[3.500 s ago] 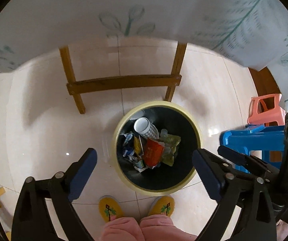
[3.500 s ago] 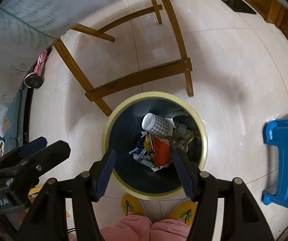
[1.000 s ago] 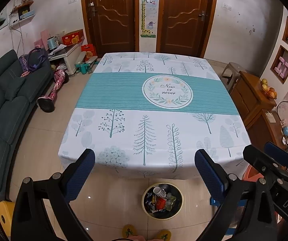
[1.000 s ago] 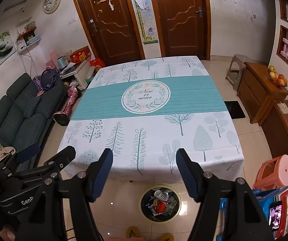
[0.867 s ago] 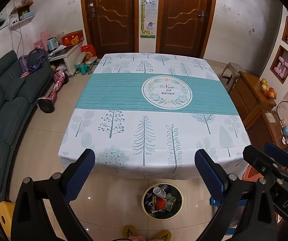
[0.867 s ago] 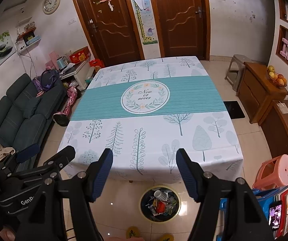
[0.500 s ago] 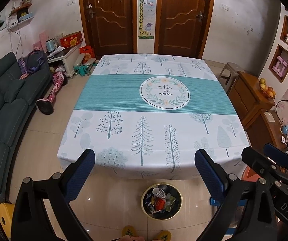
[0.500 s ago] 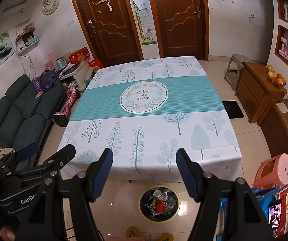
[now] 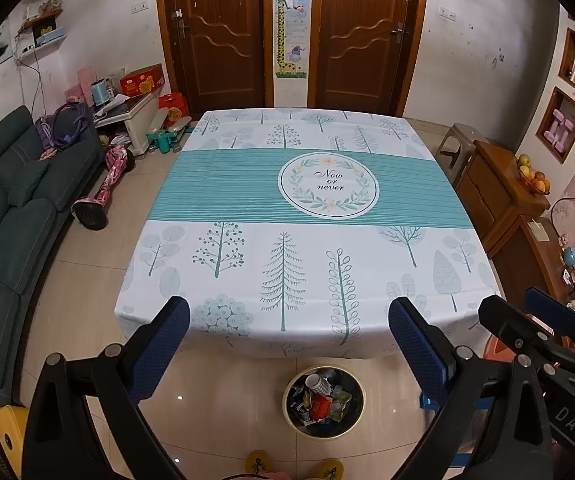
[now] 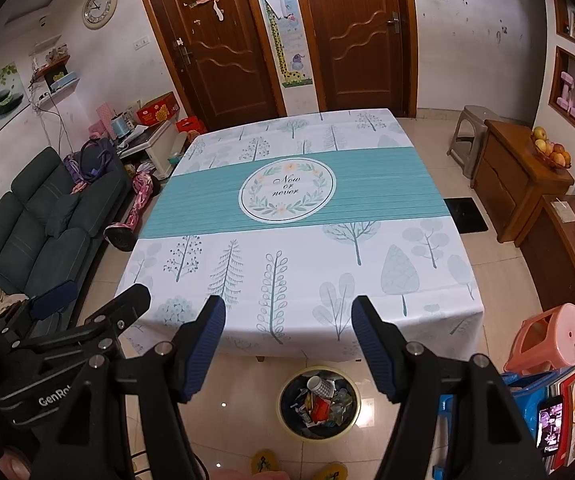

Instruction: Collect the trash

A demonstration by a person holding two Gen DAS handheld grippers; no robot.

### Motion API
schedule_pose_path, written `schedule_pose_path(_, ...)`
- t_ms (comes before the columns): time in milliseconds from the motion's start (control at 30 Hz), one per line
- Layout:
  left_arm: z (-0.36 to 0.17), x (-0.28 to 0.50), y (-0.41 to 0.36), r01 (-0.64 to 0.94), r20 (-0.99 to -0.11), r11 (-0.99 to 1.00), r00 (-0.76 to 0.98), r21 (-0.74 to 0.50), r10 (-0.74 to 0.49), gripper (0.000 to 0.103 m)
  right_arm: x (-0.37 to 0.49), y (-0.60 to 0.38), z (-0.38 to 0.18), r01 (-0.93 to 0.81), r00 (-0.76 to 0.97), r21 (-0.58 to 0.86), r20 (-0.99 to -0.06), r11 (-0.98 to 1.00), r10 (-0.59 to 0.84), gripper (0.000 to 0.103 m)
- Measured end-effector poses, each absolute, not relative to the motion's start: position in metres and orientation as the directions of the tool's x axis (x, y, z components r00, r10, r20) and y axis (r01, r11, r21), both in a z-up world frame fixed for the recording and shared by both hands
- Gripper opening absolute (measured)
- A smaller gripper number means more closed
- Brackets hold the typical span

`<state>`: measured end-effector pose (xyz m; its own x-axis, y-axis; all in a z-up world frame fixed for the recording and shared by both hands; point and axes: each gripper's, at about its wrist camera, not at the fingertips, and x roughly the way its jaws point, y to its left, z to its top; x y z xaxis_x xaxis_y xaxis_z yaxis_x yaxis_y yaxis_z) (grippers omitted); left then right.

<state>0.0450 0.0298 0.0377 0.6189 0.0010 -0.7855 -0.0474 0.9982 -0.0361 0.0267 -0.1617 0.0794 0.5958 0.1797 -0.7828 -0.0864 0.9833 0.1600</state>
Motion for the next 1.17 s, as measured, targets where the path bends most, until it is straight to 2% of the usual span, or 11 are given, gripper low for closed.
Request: schedule_pose_path(1167, 0.0391, 0.0443, 0.0260, -0.049, -0.780, 0.998, 0.626, -0.028, 0.009, 0.099, 0.0238, -0.1660, 0.0793, -0.077, 0.597, 0.159, -0.783, 0.984, 0.173, 0.066)
